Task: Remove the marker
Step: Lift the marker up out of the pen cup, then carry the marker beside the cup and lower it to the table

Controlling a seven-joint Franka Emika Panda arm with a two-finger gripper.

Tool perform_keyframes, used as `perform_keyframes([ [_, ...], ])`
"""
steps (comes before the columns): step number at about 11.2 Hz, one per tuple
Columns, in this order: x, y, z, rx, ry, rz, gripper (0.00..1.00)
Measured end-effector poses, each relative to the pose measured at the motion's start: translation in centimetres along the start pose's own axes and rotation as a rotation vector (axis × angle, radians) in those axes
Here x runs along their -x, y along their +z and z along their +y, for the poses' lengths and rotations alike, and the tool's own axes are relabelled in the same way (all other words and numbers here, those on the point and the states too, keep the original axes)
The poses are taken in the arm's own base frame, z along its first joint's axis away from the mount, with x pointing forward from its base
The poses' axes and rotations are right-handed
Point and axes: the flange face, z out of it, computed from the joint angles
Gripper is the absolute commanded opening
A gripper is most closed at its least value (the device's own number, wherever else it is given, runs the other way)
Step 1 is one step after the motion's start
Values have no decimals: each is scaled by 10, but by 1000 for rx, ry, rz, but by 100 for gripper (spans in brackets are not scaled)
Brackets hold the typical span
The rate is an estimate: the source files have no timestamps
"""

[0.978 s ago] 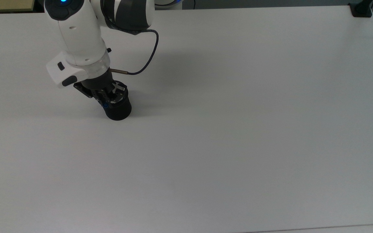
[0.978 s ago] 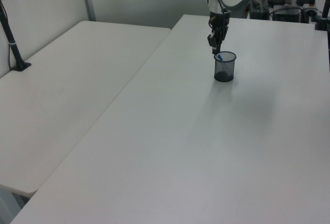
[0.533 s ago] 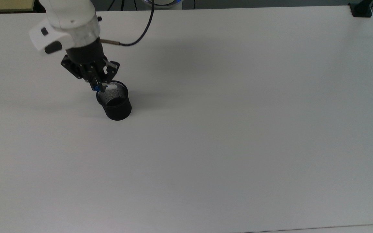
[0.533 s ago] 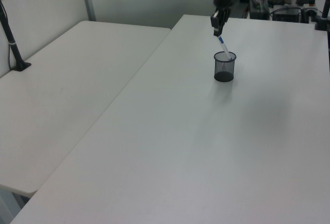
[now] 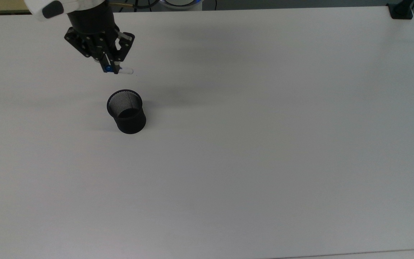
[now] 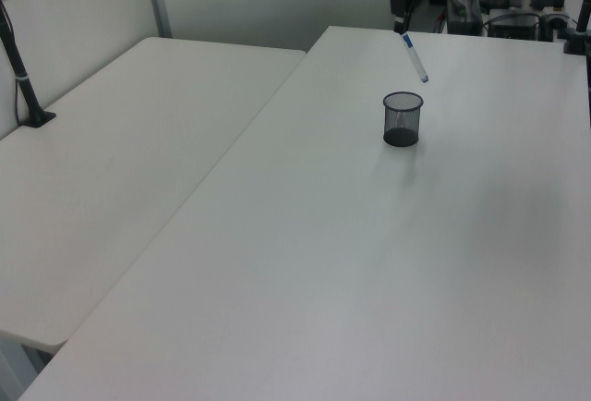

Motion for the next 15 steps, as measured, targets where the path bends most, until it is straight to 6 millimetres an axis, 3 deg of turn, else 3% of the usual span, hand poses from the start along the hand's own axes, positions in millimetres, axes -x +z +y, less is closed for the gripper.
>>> perform_keyframes([
  [1, 4, 8, -12, -7, -20, -51, 3],
  [3, 14, 48, -63, -11, -97, -181, 3],
  [5, 25, 105, -116, 3, -176, -305, 4],
  [8, 35, 188, -151, 37, -225, -434, 14],
  [11, 39, 221, -165, 54, -237, -470, 26],
  [13, 34, 224, -170, 59, -217, -434, 41],
  [14, 31, 223, -170, 58, -208, -411, 56],
  [15, 29, 222, -170, 58, -203, -395, 62],
])
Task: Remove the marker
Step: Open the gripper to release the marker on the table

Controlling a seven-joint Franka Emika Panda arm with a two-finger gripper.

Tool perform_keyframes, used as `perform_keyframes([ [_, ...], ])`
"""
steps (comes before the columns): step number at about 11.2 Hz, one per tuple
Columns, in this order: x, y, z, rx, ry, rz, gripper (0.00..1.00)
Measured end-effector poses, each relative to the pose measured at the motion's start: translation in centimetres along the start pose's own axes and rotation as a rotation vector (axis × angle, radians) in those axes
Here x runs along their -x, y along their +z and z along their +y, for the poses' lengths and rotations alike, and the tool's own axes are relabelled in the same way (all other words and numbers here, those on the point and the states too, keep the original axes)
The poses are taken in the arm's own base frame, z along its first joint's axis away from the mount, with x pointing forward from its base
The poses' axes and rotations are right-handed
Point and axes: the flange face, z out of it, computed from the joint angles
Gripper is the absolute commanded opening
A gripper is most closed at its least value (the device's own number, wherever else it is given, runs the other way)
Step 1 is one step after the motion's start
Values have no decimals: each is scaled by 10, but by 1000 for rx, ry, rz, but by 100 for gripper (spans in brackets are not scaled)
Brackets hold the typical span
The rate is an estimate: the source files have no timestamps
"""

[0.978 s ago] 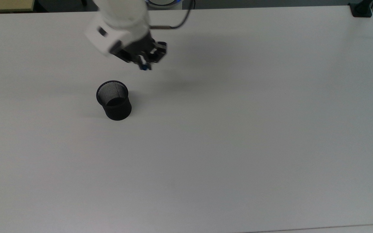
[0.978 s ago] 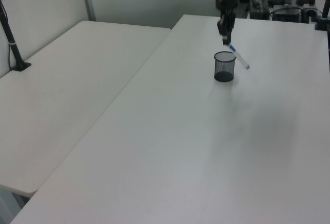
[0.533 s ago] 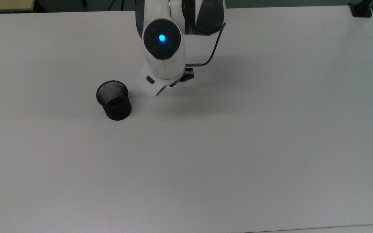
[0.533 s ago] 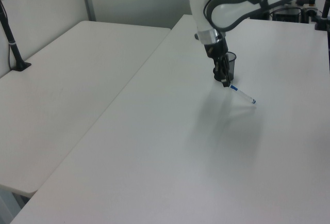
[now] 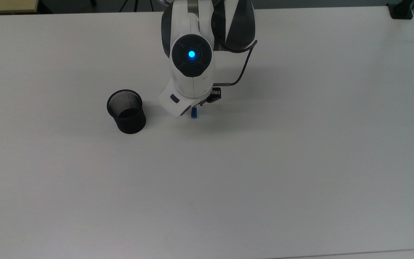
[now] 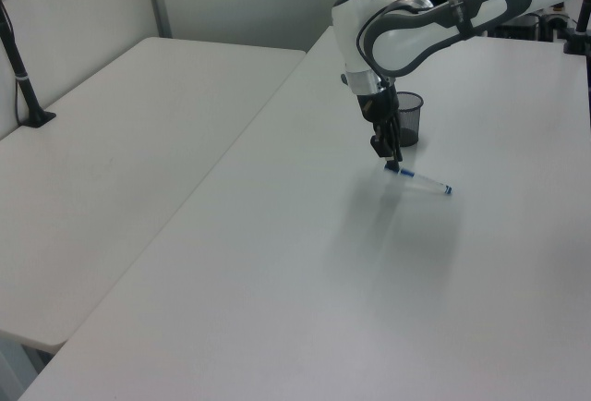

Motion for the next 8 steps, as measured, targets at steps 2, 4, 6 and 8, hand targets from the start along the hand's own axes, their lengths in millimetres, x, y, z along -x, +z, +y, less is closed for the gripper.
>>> perform_keyframes([
  [2, -1, -1, 1, 0, 6, 9, 66],
  [4, -2, -4, 2, 0, 9, 15, 76],
  [6, -2, -21, 10, 1, 23, 47, 100],
  [8, 8, -61, 43, -2, 73, 113, 100],
])
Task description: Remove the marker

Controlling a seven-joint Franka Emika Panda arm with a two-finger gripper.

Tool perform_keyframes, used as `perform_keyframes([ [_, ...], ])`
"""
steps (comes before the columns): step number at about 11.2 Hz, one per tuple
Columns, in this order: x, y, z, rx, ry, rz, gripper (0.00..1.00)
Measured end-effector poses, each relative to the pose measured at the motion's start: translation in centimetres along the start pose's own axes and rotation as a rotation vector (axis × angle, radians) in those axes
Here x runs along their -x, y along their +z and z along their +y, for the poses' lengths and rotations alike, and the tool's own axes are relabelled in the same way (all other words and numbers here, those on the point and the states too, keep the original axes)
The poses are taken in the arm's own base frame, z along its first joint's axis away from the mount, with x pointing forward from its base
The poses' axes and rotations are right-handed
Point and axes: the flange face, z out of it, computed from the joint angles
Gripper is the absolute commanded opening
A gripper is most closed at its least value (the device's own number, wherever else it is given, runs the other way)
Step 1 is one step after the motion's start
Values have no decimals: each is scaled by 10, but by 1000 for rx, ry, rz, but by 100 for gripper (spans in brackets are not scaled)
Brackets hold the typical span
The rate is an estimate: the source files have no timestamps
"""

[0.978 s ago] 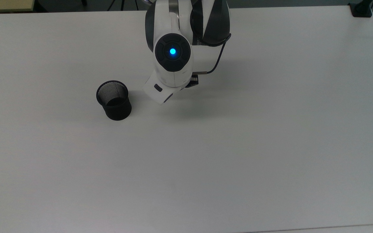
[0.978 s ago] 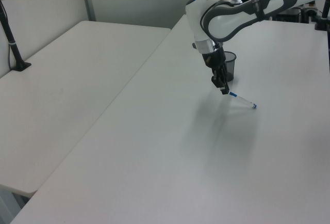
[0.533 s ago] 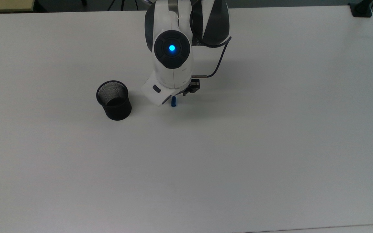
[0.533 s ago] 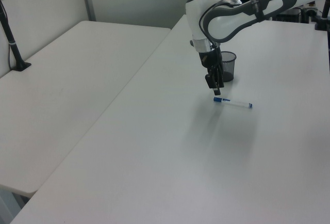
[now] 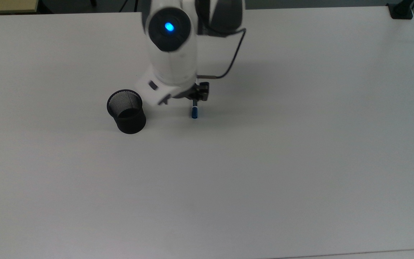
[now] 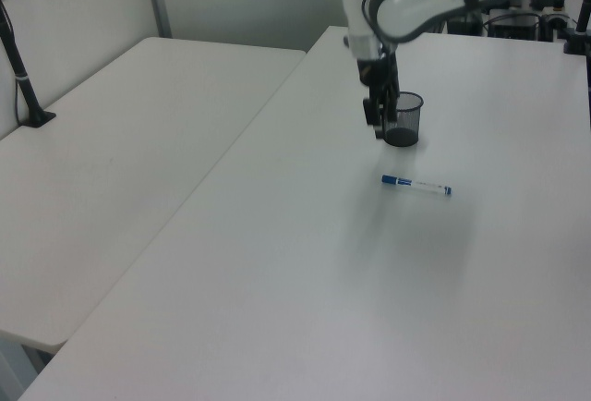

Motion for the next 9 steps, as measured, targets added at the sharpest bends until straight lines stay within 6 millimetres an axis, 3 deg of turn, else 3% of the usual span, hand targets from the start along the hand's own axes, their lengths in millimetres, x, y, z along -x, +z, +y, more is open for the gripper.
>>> perform_keyframes([
  [4, 36, -82, 86, -42, 120, 74, 100],
  [6, 56, -111, 104, -53, 143, 94, 100],
  [9, 66, -126, 111, -42, 155, 114, 100],
])
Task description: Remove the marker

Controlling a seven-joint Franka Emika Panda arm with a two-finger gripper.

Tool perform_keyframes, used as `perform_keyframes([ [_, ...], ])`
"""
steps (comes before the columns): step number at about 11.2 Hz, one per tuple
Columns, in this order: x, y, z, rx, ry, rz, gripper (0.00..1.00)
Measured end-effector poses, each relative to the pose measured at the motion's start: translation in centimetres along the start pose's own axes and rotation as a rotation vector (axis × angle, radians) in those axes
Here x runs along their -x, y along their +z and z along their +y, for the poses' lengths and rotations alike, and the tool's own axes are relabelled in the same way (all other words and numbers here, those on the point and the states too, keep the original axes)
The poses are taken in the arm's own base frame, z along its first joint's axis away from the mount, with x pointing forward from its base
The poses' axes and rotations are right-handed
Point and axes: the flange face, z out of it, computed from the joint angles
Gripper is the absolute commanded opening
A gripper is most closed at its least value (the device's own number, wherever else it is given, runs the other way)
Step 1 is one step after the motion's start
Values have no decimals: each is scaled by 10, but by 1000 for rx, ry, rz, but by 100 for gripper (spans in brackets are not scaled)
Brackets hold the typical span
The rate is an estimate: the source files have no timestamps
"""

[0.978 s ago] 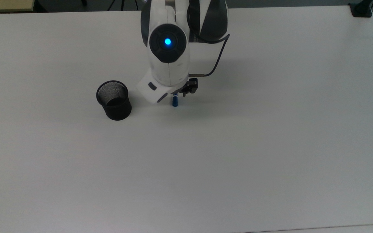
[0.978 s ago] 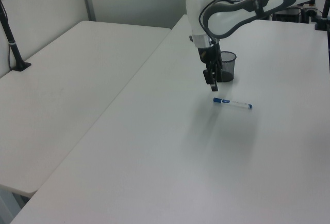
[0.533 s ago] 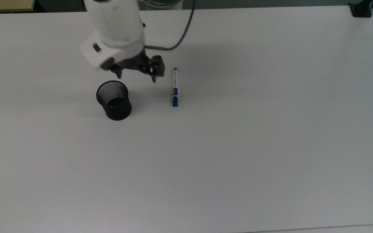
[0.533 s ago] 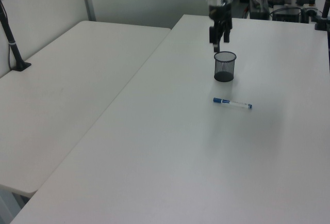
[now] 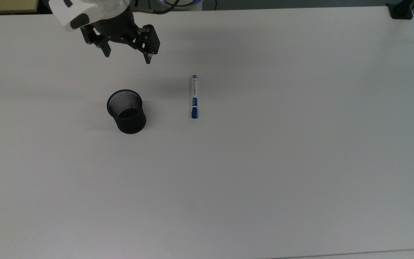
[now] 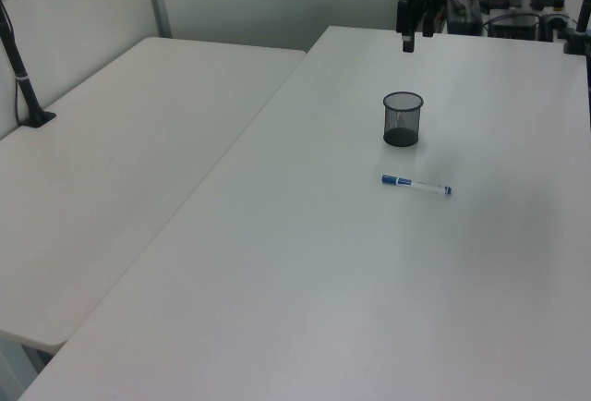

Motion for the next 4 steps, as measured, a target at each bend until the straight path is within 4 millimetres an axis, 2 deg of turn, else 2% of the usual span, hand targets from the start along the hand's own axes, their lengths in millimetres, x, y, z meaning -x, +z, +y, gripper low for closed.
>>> perform_keyframes([
  [4, 0, -1, 4, 3, 30, 2, 100],
])
